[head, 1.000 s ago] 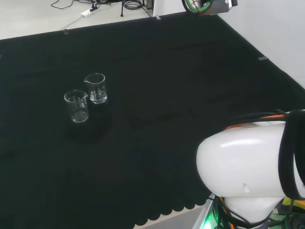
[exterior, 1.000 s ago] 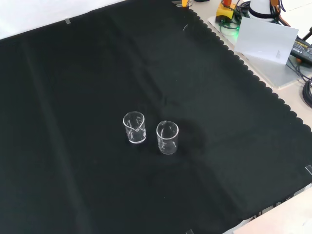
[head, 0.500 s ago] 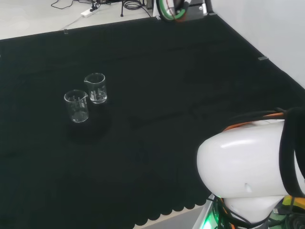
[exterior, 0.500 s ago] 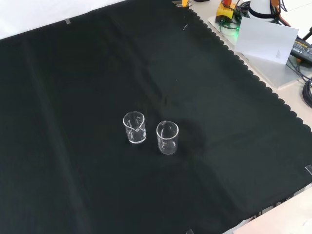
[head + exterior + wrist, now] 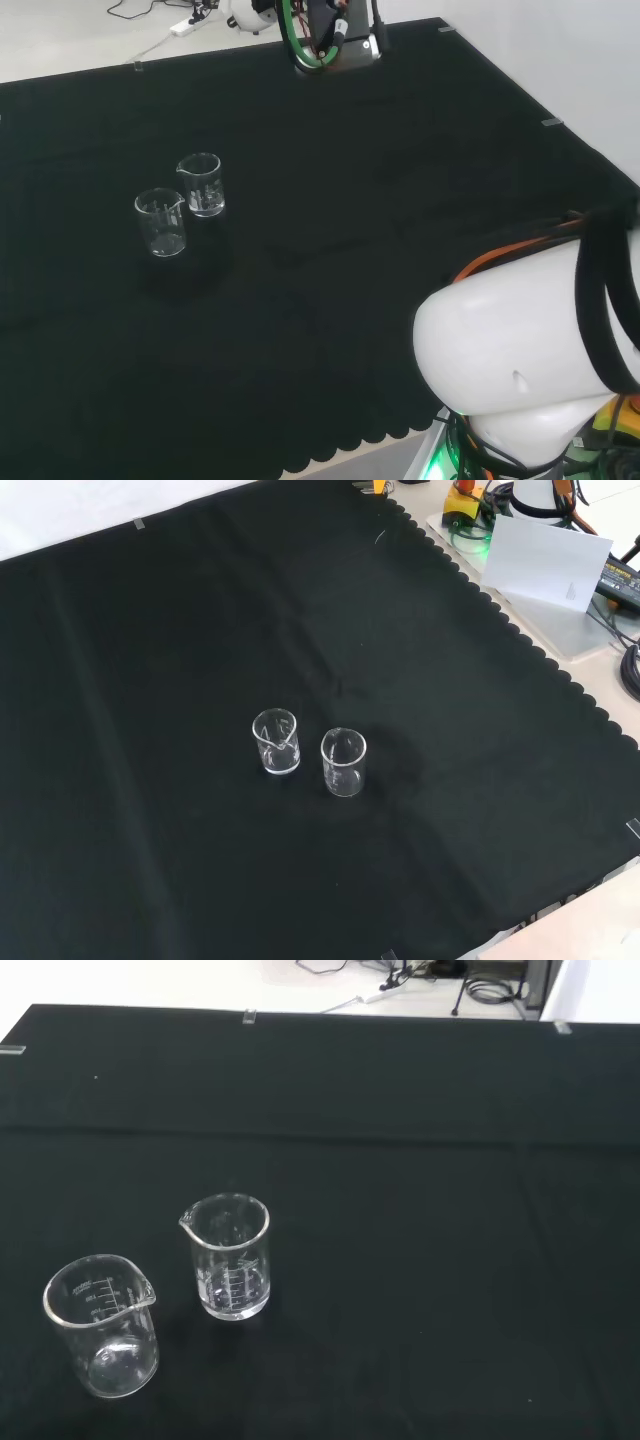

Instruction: Pick up the beaker on the right.

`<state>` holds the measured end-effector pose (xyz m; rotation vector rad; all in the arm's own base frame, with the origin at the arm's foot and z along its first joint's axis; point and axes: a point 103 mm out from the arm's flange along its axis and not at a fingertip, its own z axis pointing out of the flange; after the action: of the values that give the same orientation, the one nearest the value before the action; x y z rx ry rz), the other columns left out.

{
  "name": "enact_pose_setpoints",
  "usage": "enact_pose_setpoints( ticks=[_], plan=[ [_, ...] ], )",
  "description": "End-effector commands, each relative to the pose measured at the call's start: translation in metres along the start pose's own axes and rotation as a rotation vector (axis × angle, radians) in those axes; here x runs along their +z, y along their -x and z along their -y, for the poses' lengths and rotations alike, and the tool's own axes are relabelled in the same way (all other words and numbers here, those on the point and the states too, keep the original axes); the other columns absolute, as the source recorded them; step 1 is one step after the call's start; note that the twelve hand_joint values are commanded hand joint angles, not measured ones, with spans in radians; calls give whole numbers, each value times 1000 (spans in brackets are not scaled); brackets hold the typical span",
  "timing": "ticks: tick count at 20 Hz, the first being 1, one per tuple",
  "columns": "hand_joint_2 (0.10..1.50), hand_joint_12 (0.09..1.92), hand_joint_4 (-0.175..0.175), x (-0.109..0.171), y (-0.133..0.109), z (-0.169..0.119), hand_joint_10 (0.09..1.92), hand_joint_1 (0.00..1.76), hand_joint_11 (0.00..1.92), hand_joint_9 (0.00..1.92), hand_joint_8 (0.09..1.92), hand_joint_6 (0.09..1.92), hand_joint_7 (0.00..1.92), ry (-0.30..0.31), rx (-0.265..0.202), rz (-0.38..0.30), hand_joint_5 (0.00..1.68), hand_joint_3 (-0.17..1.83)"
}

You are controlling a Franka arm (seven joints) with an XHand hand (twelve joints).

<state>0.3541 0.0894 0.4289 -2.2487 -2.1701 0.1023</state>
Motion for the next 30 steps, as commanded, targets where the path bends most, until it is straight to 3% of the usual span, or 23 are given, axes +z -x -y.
enact_pose_setpoints(
  ticks=[1, 9, 13, 19, 30],
  plan=[
    [1200, 977, -4, 39, 41, -68, 635, 272, 0, 95, 433, 87, 75, -21, -88, -63, 141, 214],
    [1171, 990, -4, 72, 89, -107, 645, 300, 0, 111, 442, 87, 81, -9, -128, -114, 139, 208],
    [1134, 1045, -4, 99, 98, -122, 664, 356, 0, 160, 459, 87, 91, -22, -156, -181, 138, 205],
    [1021, 1159, -8, 140, 97, -148, 674, 498, 0, 204, 503, 87, 117, -31, -222, -275, 140, 217],
    [905, 1215, -12, 189, 80, -190, 676, 566, 0, 239, 553, 87, 136, -62, -283, -339, 149, 375]
  ],
)
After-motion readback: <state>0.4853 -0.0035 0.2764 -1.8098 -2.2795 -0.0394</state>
